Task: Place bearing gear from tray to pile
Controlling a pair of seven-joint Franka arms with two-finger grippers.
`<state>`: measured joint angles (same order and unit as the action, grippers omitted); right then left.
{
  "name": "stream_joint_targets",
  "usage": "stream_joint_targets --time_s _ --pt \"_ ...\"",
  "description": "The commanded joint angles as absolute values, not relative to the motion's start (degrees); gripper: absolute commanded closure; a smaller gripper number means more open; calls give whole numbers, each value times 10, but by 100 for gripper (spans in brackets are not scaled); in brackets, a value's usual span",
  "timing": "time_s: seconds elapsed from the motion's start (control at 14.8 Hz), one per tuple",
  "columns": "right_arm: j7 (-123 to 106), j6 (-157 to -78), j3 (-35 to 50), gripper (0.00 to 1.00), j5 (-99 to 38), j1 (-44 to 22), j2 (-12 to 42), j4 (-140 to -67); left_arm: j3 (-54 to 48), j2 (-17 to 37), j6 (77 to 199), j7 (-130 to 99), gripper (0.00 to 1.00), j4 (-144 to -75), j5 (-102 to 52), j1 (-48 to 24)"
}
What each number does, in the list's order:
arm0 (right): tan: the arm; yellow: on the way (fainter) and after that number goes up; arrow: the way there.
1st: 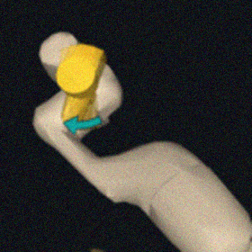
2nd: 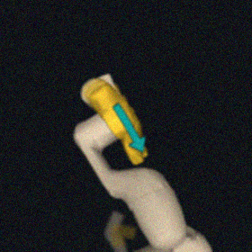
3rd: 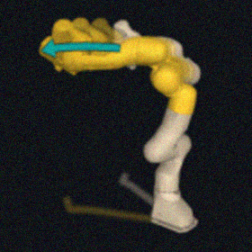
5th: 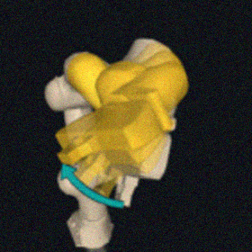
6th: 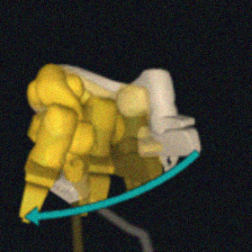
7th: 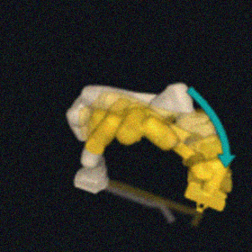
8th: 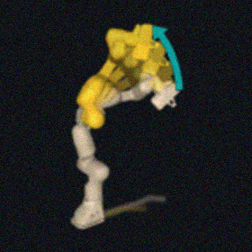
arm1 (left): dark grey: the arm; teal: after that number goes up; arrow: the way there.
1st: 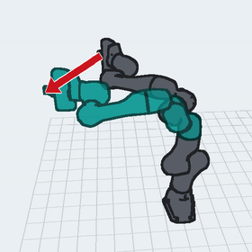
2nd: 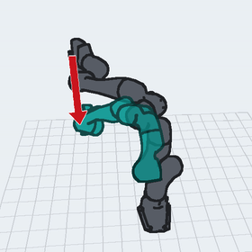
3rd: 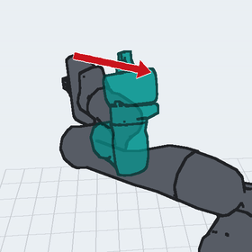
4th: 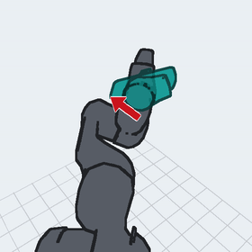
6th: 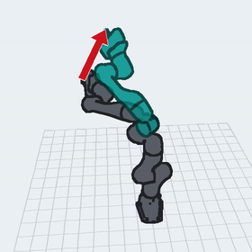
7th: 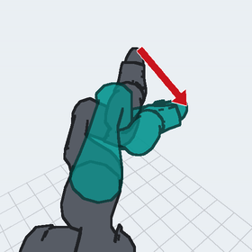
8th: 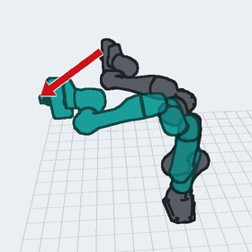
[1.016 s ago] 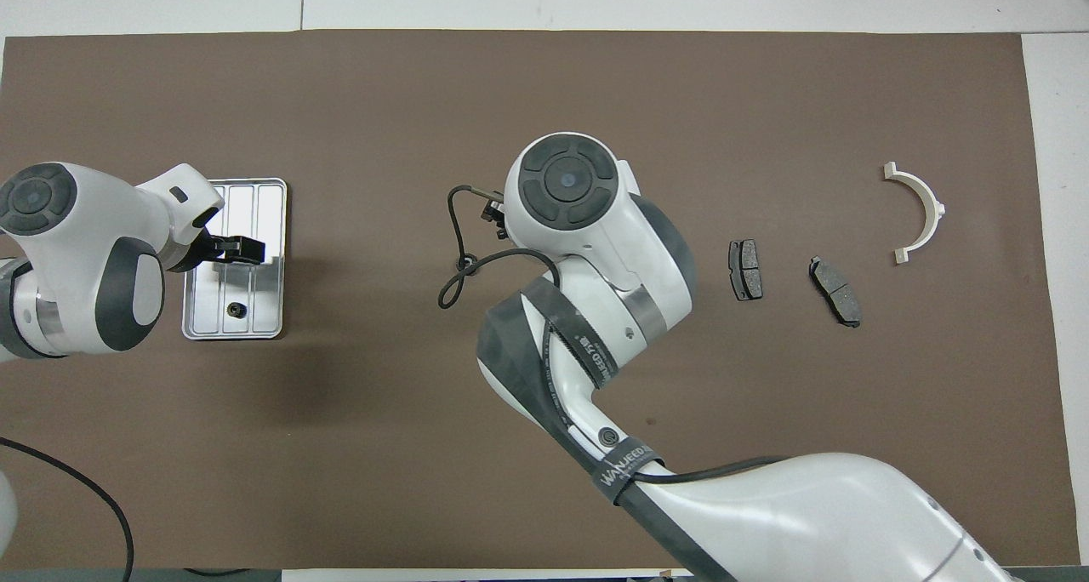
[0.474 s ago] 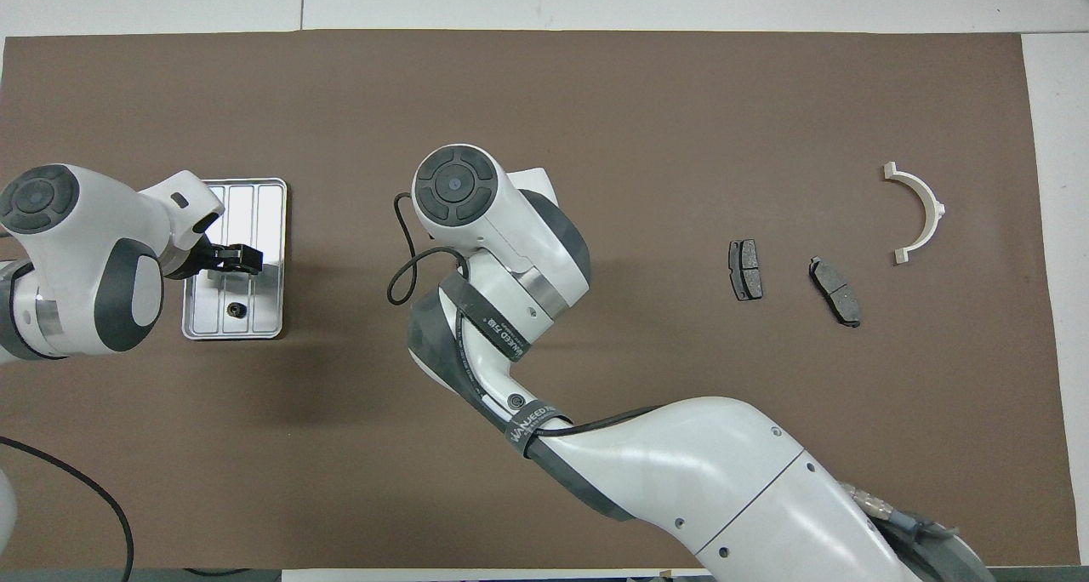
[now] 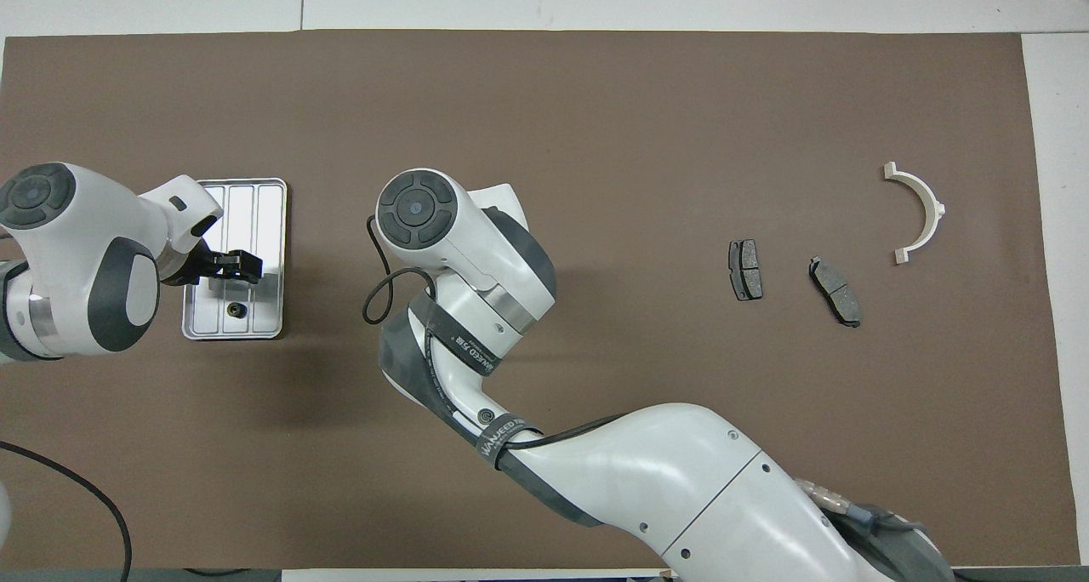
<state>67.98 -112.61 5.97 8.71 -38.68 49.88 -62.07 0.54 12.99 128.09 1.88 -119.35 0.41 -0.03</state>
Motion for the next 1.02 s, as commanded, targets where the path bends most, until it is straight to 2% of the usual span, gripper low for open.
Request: stream_joint_targets --time_s 0.0,0.2,0.41,0.75,0.95 --pt "665 -1121 60 5 106 -395 526 -593 -1 113 1270 14 18 -1205 -4 10" --pt "662 -1121 61 5 105 -395 526 -594 -1 105 1265 12 24 -1225 -5 10" --pt "661 -1142 61 16 98 -387 526 -599 -1 91 1265 10 26 -1243 -5 11" --pt "661 -1173 62 22 83 -383 521 -616 -2 75 1269 8 28 -1272 -6 10" --pt "652 -1172 62 31 81 -381 520 -620 -2 71 1271 6 30 -1281 -8 6"
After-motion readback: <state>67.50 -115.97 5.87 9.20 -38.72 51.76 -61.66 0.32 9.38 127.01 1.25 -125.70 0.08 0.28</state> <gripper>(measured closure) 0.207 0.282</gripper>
